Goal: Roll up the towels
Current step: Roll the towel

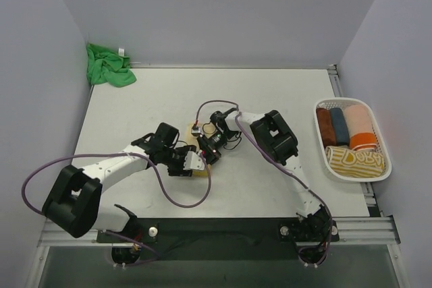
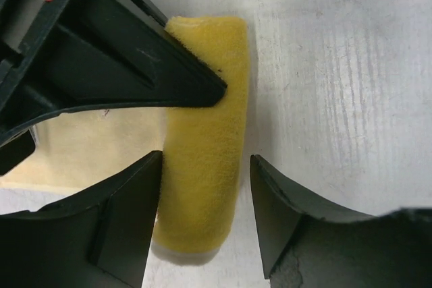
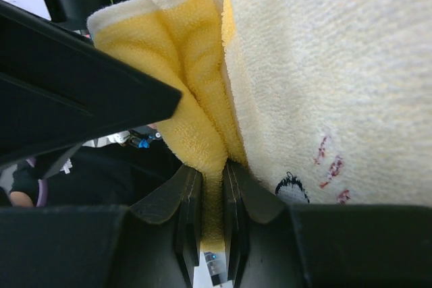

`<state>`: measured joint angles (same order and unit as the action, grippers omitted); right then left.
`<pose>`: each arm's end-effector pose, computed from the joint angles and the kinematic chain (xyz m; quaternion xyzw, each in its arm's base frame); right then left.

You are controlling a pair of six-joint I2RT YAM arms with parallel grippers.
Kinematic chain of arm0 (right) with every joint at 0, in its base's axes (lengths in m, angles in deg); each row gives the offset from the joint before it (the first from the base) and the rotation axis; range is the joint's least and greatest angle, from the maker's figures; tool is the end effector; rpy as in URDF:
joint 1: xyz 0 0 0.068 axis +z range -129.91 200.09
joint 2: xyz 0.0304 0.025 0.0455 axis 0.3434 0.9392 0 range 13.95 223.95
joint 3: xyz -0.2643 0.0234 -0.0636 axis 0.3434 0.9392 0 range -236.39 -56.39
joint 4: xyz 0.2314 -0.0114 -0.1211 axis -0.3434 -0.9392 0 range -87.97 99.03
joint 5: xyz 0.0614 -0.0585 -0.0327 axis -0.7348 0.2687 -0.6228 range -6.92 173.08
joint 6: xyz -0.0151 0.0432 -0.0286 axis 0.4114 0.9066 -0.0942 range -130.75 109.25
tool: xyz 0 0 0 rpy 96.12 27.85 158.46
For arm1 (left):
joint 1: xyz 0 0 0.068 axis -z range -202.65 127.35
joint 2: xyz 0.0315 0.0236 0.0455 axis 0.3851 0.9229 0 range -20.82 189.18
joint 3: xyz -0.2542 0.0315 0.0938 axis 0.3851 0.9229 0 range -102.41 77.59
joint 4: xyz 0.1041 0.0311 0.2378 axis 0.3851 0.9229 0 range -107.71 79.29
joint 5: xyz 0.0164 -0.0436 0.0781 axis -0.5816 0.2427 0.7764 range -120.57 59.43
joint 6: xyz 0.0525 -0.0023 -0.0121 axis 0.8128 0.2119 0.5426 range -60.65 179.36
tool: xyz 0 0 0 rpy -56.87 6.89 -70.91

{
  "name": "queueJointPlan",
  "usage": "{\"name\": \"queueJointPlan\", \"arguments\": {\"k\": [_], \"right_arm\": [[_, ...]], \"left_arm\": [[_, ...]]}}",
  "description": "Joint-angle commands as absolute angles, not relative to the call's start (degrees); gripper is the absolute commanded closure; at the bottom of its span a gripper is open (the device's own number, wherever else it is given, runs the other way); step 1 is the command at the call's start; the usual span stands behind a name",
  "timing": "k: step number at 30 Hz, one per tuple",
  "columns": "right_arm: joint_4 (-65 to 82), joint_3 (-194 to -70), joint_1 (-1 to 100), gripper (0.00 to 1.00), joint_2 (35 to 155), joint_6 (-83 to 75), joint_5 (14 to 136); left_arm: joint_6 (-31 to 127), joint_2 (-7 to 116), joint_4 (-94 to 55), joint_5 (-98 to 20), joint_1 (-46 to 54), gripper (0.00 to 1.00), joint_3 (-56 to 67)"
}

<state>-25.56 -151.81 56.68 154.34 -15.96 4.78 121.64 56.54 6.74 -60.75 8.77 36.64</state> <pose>0.3435 0.2986 0.0711 0.3292 -0.7010 -0.6244 0.1021 0.2006 -0.1436 0.1824 0.7266 0.5913 -0.1782 0.3012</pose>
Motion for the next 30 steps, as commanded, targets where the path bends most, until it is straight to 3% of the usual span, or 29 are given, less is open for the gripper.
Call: {"name": "queueJointPlan", "arguments": {"k": [1, 8, 12, 16, 21, 30], "right_arm": [[-23.6, -152.5, 55.2, 0.98, 158.3, -17.3, 16.2], [-23.7, -152.8, 54.5, 0.97, 158.7, -16.7, 16.0], [-23.8, -152.2, 54.3, 0.87, 157.8, -17.1, 17.0], [-23.8, -150.3, 53.5, 0.76, 153.0, -18.2, 19.9], [-23.5, -147.6, 49.6, 0.62, 144.8, -19.0, 24.1], [-23.4, -140.6, 41.4, 0.54, 125.4, -20.1, 29.8]], "left_arm": [[126.5, 58.5, 3.6, -59.8, 9.9, 0.37, 37.8], [127.9, 60.3, 2.9, -57.7, 10.3, 0.43, 41.9], [126.6, 63.3, 4.7, -56.6, 11.3, 0.75, 39.8], [125.1, 69.3, 15.8, -57.1, 11.3, 0.91, 32.5], [124.6, 76.5, 27.0, -60.2, 11.1, 0.96, 24.5], [123.6, 90.2, 43.7, -65.6, 9.5, 0.96, 13.2]]}}
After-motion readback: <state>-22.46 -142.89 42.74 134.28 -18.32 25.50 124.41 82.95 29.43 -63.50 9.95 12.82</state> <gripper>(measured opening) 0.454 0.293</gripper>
